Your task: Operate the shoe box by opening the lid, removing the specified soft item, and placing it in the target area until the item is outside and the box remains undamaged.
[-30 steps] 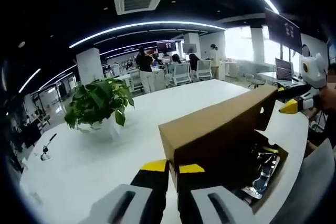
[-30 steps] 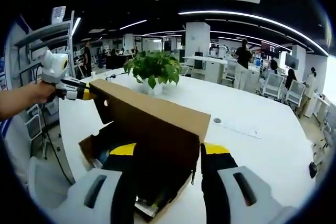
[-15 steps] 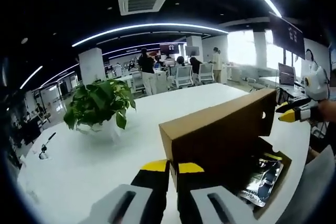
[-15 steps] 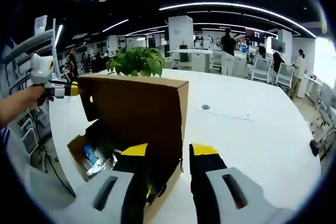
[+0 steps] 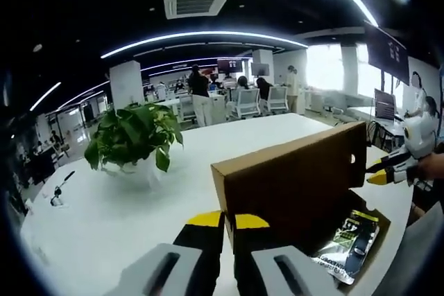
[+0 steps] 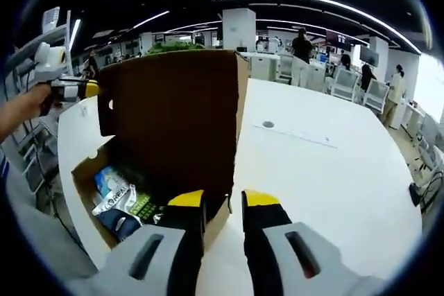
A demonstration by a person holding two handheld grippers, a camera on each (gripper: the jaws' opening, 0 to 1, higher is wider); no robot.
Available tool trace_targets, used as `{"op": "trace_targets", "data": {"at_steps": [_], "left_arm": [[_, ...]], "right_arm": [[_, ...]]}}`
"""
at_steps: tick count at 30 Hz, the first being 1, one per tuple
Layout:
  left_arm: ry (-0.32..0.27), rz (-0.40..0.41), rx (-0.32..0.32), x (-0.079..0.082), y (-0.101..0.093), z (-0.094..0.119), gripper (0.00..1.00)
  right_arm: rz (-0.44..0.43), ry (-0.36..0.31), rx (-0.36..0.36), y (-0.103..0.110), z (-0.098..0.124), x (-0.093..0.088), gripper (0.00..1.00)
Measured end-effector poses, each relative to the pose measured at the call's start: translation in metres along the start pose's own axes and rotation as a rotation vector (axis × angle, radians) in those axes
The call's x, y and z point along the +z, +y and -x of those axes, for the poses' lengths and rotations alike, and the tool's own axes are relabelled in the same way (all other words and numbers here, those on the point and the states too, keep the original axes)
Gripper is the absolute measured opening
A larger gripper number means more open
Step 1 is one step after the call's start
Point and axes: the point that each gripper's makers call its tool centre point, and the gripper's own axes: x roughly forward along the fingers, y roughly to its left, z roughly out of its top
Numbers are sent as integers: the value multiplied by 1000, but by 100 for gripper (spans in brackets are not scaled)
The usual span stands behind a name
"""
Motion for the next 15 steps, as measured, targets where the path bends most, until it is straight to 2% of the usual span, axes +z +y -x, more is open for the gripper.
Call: {"op": "trace_targets", "data": {"at_steps": [8,15], "left_arm": [[-2,12,10,2,3,-8,3],[-5,22,18,2,5,-13,3]], "right_arm": [[-40,17,-1,-6,-20,-2,8],[-51,40,-5,-5,-28,-10,1]]}}
